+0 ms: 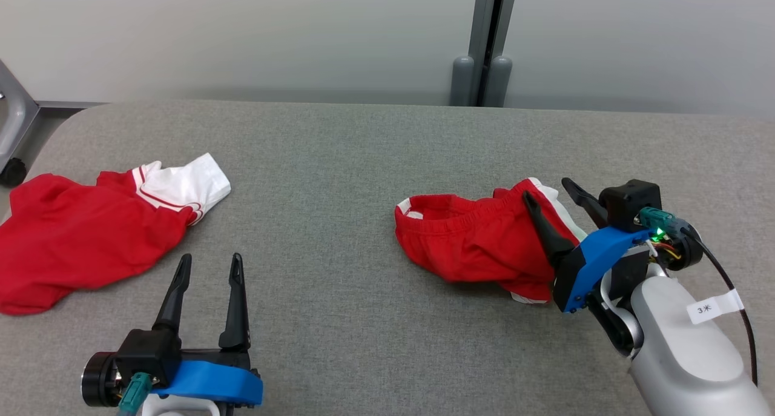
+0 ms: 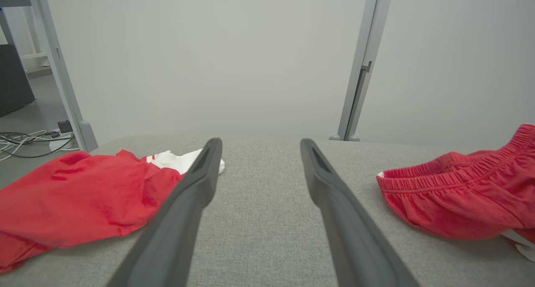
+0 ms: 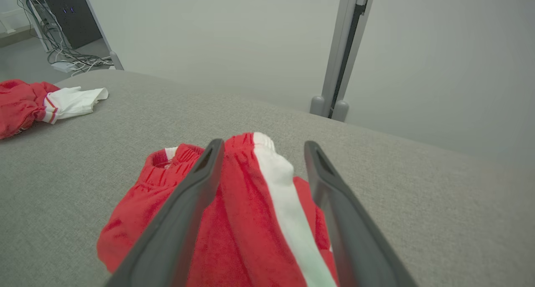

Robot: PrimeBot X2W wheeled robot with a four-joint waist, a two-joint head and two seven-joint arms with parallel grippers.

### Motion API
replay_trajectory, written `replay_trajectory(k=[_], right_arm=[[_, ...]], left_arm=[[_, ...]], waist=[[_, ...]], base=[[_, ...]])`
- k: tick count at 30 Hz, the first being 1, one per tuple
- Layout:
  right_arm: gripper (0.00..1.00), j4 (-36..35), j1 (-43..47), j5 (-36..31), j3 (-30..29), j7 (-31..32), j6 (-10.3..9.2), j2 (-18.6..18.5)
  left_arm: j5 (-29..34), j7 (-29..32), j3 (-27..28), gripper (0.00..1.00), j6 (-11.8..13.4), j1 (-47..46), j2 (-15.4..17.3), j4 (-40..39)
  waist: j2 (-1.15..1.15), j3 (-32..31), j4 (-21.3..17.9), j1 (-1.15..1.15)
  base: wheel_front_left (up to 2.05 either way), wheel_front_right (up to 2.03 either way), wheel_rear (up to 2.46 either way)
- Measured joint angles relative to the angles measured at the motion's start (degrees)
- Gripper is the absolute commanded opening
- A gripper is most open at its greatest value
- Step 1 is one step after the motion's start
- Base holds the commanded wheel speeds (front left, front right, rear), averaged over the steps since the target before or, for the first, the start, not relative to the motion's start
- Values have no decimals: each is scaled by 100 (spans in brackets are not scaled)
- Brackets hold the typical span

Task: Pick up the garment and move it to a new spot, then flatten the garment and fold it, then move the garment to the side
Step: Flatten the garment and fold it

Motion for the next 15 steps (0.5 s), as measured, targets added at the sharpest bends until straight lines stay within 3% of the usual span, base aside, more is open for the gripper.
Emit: replay_trajectory(k=[13, 14, 15], right_arm=[[100, 1230, -267, 1155, 855, 604, 0, -44], [66, 1271, -281, 1214, 920, 602, 0, -56], [11, 1302, -298, 1287, 969, 589, 0, -68]], left_arm=[[-144, 0, -280, 100, 22, -240, -1, 81], [-163, 0, -297, 100, 23, -242, -1, 91], [-164, 0, -311, 100, 31, -250, -1, 100]], waist=[[-1, 266, 235, 0], [-1, 280, 251, 0], [-1, 287, 266, 0]], base=[[0, 0, 0], [0, 0, 0], [0, 0, 0]])
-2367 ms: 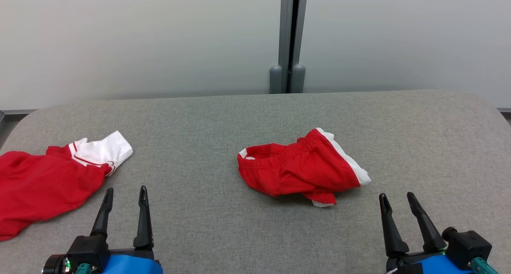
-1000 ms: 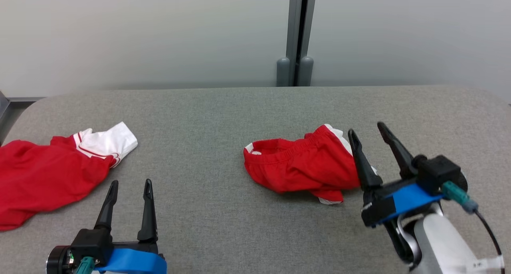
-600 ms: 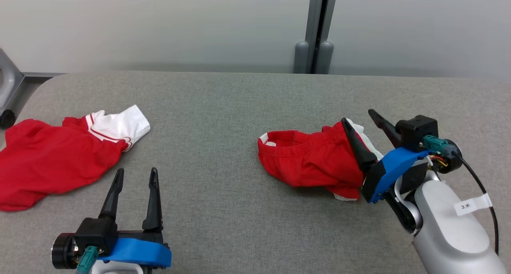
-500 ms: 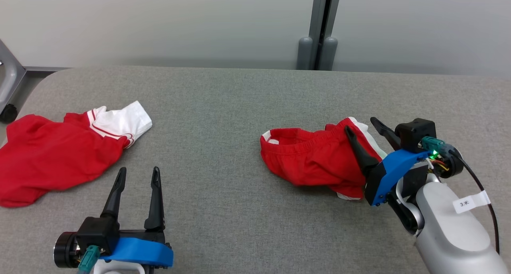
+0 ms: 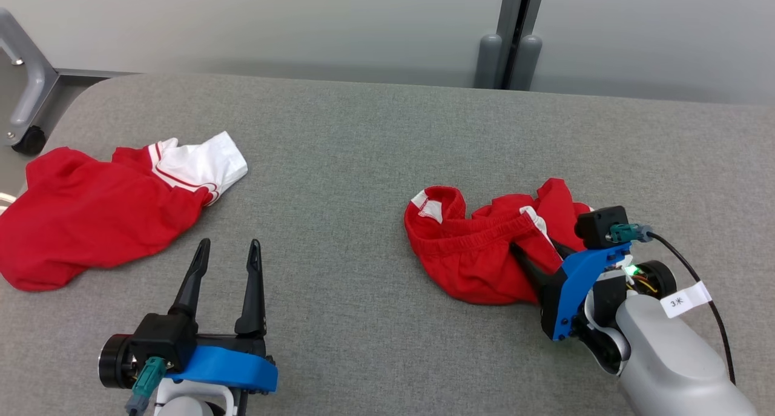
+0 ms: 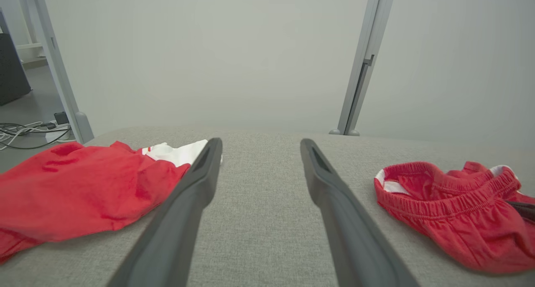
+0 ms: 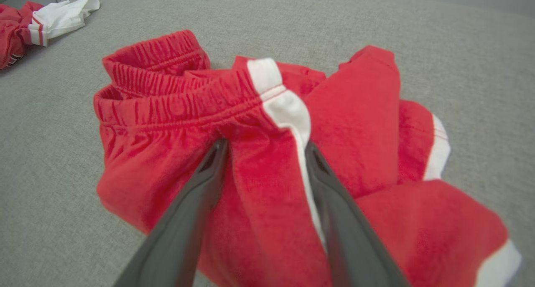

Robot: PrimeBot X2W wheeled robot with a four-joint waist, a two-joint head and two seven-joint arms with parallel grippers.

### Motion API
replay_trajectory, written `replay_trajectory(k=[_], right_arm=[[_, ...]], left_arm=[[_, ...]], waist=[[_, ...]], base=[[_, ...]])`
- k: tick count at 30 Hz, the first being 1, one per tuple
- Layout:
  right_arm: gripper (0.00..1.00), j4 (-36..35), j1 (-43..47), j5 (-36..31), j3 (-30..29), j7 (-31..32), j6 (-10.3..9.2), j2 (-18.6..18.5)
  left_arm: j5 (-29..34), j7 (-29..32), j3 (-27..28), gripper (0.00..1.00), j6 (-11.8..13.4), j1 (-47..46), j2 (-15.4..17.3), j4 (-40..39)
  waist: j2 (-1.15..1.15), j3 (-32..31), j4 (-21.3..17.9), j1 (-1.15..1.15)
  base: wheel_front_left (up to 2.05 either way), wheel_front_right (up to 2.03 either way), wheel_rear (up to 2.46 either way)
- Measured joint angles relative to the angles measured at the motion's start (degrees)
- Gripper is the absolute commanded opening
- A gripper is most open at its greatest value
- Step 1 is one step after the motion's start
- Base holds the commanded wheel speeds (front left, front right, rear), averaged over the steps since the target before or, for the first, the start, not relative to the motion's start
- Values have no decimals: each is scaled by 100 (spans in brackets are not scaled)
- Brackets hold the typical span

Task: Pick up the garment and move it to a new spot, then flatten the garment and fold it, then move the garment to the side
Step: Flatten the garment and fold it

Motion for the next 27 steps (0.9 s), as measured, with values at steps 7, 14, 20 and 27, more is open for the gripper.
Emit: replay_trajectory(k=[7, 14, 20, 27], right_arm=[[0, 229, -332, 170, -60, -798, 1, -198], [0, 578, -930, -299, -495, -1724, 0, -511], [0, 435, -1093, -875, -337, -1906, 0, -183], [0, 346, -615, -1279, 371, -1930, 1, 593]], left_arm=[[-48, 0, 13, 100, 16, -16, 1, 42], [-54, 0, 13, 100, 42, -23, 0, 32], [-102, 0, 2, 100, 43, -36, -1, 24], [-196, 0, -93, 100, 105, -3, -2, 20]], waist=[[0, 6, -10, 0], [0, -82, -52, 0], [0, -191, -37, 0], [0, -260, 138, -1]], base=[[0, 0, 0], [0, 0, 0], [0, 0, 0], [0, 0, 0]])
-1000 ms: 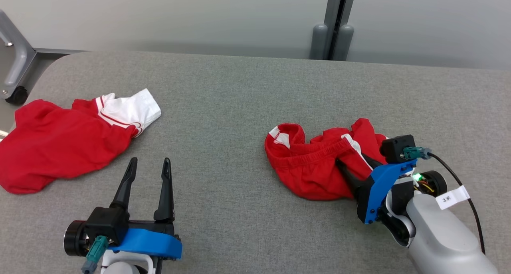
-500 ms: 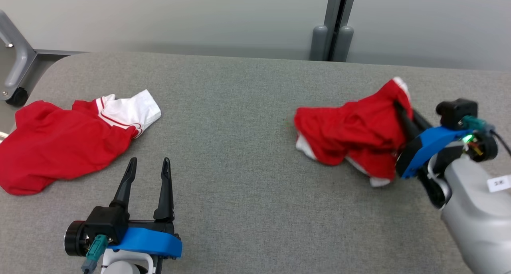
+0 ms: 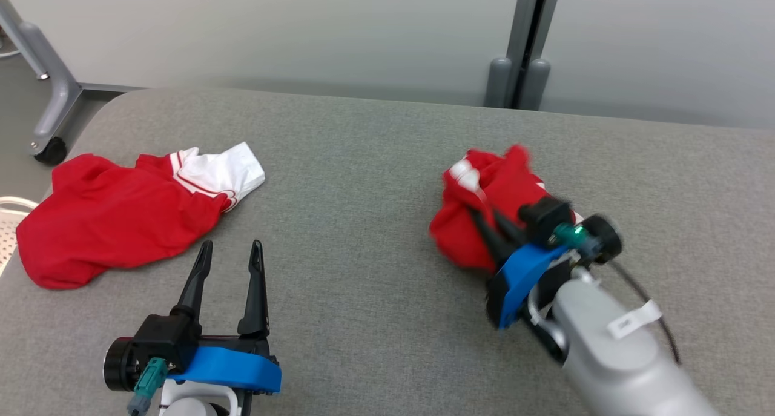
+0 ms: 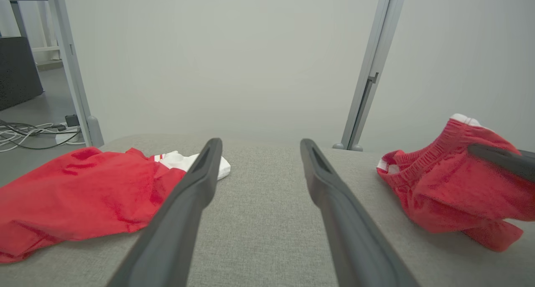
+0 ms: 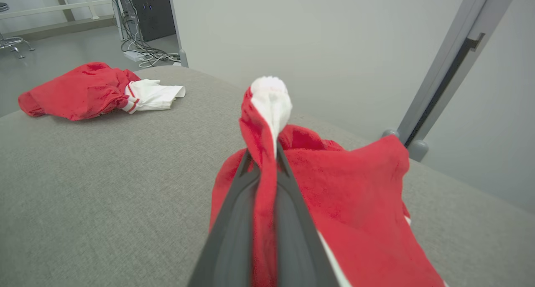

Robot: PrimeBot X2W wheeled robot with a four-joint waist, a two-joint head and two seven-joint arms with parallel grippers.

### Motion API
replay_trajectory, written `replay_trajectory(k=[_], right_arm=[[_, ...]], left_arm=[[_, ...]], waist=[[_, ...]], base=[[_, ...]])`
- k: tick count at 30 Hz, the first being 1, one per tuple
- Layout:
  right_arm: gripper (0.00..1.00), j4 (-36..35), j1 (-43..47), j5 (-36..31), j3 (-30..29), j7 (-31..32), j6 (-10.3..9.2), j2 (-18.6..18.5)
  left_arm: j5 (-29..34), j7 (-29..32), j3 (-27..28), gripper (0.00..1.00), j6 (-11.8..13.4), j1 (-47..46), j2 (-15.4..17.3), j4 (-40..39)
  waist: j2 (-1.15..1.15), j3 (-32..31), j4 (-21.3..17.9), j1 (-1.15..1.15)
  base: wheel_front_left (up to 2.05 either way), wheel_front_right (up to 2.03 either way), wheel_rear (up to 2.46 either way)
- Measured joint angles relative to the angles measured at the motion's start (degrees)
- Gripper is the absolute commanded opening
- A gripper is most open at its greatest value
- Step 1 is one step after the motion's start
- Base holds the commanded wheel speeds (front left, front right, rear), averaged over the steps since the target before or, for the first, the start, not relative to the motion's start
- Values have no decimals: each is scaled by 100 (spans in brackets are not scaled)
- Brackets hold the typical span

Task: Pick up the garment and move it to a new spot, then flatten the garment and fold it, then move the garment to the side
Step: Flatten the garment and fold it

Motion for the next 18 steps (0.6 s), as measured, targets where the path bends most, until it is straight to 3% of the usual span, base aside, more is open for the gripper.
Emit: replay_trajectory(k=[7, 10, 11, 13, 18], right_arm=[[0, -9, 699, -55, 940, -9, -1, 292], [0, -361, 1011, 189, 1517, -10, -1, 296], [25, -538, 1176, 357, 1820, -10, 0, 320], [100, -647, 1265, 444, 1991, -11, -1, 314], [100, -1057, 1426, 537, 1908, -15, -1, 318]], left_arm=[[-93, 0, -75, 100, 30, 56, 0, -4], [-101, 0, -86, 100, 48, 63, 0, -4], [-107, -1, -83, 100, 64, 77, 1, -1], [-108, 0, -67, 100, 71, 90, 1, 5], [-114, 0, -77, 100, 79, 127, 0, 19]], waist=[[0, 73, 205, 0], [0, 97, 254, 0], [0, 97, 248, 0], [0, 90, 210, 0], [0, 23, 62, 1]], base=[[0, 0, 0], [0, 0, 0], [0, 0, 0], [0, 0, 0], [0, 0, 0]])
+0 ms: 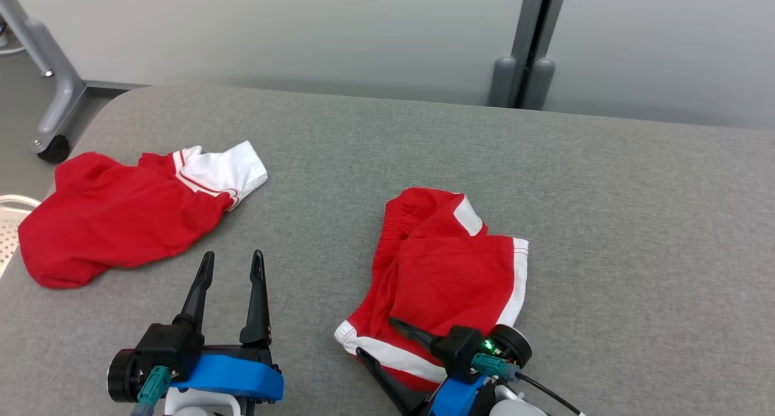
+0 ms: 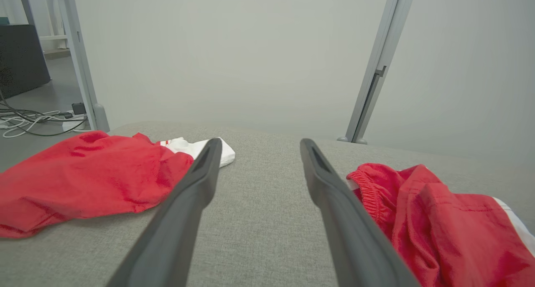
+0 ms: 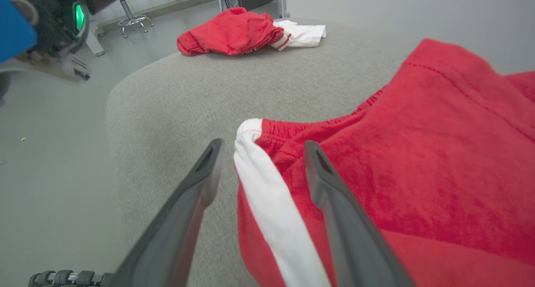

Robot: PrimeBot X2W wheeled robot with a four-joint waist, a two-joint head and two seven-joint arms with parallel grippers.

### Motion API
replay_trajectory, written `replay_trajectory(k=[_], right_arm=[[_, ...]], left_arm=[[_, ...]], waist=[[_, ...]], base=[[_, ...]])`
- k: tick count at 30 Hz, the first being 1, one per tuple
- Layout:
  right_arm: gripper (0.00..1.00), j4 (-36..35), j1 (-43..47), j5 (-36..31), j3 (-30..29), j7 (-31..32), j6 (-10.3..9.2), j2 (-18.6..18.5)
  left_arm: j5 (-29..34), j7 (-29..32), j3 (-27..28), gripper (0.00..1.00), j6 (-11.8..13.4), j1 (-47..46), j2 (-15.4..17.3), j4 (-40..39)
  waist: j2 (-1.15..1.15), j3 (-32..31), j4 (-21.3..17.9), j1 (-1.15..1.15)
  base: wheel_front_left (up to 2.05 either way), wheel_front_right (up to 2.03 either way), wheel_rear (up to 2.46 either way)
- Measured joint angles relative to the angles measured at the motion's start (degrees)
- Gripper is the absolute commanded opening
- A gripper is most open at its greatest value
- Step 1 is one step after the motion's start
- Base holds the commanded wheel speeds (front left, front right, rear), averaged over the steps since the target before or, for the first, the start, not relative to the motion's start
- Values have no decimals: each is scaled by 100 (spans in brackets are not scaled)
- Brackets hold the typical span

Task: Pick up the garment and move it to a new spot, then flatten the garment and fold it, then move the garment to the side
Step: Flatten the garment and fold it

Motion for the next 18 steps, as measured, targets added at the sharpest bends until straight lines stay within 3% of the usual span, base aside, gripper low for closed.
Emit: replay_trajectory(k=[6, 14, 18], right_arm=[[100, -620, 337, -375, -712, 0, 1, -18], [100, -1319, 661, -776, -2318, 0, 0, -497], [100, -1416, 651, -865, -2788, 0, 0, -638]], left_arm=[[9, 0, 30, 100, 14, 47, -1, -8], [66, 0, 138, 100, 8, 169, 0, -37], [80, 0, 141, 100, -12, 190, 0, -37]], waist=[[0, -117, -247, 0], [0, -237, -543, -1], [0, -275, -597, -1]], base=[[0, 0, 0], [0, 0, 0], [0, 0, 0]])
